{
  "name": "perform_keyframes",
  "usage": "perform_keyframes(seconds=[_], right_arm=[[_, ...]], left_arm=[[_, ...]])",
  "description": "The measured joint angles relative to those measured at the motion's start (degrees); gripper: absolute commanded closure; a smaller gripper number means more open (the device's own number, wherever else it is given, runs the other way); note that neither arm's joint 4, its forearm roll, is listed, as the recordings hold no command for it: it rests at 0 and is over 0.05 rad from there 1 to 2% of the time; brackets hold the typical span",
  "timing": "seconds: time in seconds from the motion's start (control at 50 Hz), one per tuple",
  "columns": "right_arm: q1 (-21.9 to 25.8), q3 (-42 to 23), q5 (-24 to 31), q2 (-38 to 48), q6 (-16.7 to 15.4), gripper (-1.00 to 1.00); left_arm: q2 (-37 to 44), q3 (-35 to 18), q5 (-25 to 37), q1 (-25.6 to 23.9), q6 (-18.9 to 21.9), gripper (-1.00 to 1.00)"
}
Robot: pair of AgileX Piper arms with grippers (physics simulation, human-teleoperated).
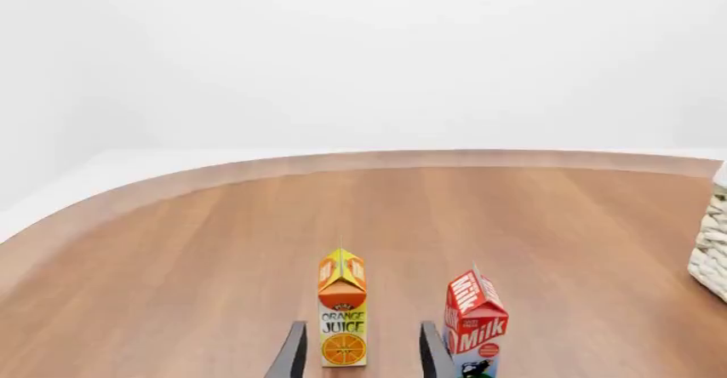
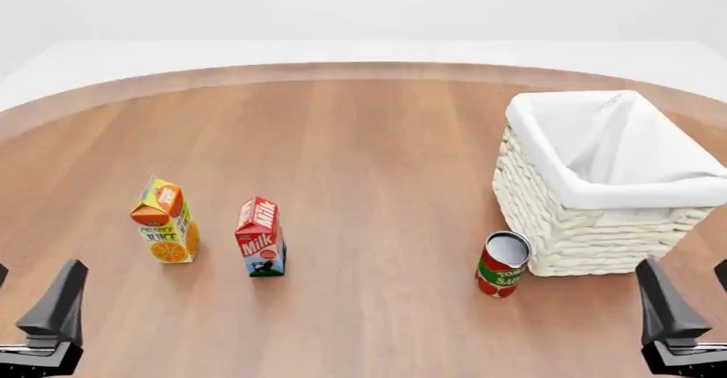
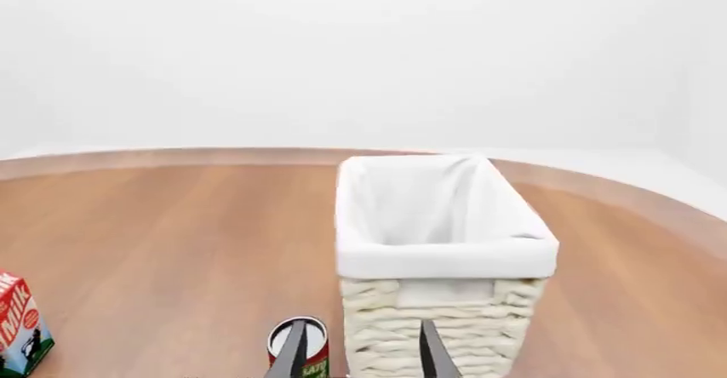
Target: Pick the milk and place it in the basket.
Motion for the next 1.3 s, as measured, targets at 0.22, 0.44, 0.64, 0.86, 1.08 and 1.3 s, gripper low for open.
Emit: perform_keyframes(seconds=[0.22,0.44,0.64,0.86,1.08,1.3], right_arm=[[1.6,0.0,-2.1,2.9,-0.2,-1.0],[2.8,0.0,-4.0,5.4,-0.2,-1.0],[5.1,0.0,-7.4,9.7,-0.3,-1.0],[8.3,0.1,-11.7,15.2,-0.5,-1.0],[11.2,0.1,-15.8,20.2,-0.7,-1.0],[14.4,0.1,-21.7,27.6,-1.3,-1.0]], left_arm=[[0.2,-0.1,-0.1,0.0,0.0,-1.0],[0.2,-0.1,-0.1,0.0,0.0,-1.0],[0.3,-0.2,-0.1,0.0,0.0,-1.0],[0.3,-0.2,-0.1,0.0,0.0,-1.0],[0.3,-0.2,-0.1,0.0,0.0,-1.0],[0.3,-0.2,-0.1,0.0,0.0,-1.0]])
